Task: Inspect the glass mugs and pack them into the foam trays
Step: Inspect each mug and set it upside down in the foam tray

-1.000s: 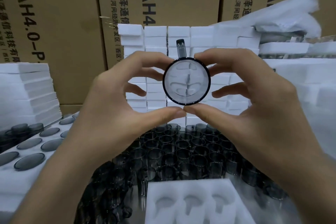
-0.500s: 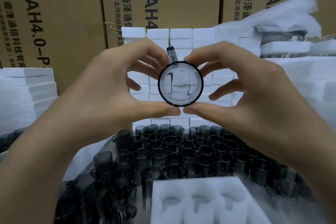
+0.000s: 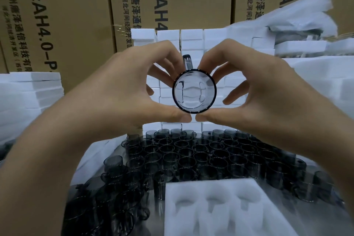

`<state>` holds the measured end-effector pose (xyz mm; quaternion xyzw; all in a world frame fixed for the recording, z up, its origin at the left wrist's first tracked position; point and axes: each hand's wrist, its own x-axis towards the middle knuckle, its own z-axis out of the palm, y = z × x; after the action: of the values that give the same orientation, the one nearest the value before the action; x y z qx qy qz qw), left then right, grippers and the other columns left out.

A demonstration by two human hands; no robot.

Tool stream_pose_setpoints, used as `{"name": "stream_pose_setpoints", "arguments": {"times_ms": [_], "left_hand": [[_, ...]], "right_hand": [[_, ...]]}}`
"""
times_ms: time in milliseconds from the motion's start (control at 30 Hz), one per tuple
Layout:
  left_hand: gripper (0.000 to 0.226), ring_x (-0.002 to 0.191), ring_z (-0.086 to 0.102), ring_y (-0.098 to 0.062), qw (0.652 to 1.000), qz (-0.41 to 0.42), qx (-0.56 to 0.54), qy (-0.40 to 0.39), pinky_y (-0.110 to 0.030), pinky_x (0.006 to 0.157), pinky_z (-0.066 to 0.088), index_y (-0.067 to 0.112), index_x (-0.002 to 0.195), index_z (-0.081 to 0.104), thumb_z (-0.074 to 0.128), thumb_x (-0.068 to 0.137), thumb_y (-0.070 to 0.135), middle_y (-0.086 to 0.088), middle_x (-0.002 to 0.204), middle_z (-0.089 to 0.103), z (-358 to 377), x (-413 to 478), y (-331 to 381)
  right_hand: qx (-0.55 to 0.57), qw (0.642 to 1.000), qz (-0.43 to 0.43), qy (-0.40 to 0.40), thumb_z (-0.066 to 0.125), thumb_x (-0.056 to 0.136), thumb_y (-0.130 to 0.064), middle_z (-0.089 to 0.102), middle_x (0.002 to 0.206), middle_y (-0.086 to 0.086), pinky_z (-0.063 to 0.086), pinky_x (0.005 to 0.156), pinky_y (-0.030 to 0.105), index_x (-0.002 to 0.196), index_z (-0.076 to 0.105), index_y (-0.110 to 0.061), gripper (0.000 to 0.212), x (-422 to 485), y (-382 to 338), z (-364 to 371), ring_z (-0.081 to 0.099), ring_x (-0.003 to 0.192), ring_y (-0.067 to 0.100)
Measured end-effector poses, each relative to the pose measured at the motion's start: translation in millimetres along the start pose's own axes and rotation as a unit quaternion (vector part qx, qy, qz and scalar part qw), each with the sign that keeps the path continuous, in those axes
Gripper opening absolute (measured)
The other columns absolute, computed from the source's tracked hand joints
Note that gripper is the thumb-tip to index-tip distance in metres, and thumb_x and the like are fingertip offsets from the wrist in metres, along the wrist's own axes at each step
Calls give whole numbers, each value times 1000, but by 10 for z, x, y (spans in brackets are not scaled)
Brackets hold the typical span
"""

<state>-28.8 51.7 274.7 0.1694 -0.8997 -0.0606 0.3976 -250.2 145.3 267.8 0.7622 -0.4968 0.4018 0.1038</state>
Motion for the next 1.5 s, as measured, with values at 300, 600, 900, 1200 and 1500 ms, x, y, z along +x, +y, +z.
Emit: {"name": "stream_pose_setpoints", "arguments": {"times_ms": [300, 600, 900, 1200, 1500], "left_hand": [[82, 112, 77, -20, 970, -13, -230, -79, -15, 91, 57, 50, 139, 60, 95, 65, 41, 1, 118, 80, -132, -86, 31], [61, 105, 80, -19, 964, -79, -228, -108, -19, 97, 56, 37, 126, 76, 95, 69, 45, -5, 106, 84, -118, -54, 22], [74, 109, 79, -23, 967, -56, -227, -104, -45, 107, 51, 55, 142, 61, 90, 74, 46, -7, 110, 83, -164, -78, 1], [71, 104, 80, -20, 972, -34, -212, -92, -52, 104, 49, 54, 139, 64, 92, 74, 53, -7, 100, 84, -162, -73, -41], [74, 103, 81, -30, 970, -33, -226, -76, -60, 100, 57, 48, 135, 54, 97, 77, 30, -9, 107, 83, -91, -48, -36]], "right_hand": [[260, 956, 97, 90, 71, 90, -57, 81, 84, 5, 61, 69, 32, 112, 66, -23, 40, -133, -143, -22, 78, 78, 22], [248, 950, 190, 7, 52, 98, -70, 81, 86, 16, 54, 74, 42, 117, 62, -27, 47, -169, -152, -39, 81, 76, 32], [266, 956, 115, -39, 55, 98, -60, 83, 97, 12, 61, 69, 23, 124, 65, -43, 32, -219, -171, -167, 82, 84, 32], [283, 951, 117, -48, 55, 98, -59, 82, 96, 14, 61, 70, 26, 126, 65, -37, 36, -209, -150, -147, 82, 85, 33], [155, 986, 61, 16, 88, 77, -52, 80, 92, -4, 57, 73, 50, 126, 62, -42, 56, -184, -116, -41, 78, 87, 17]]}}
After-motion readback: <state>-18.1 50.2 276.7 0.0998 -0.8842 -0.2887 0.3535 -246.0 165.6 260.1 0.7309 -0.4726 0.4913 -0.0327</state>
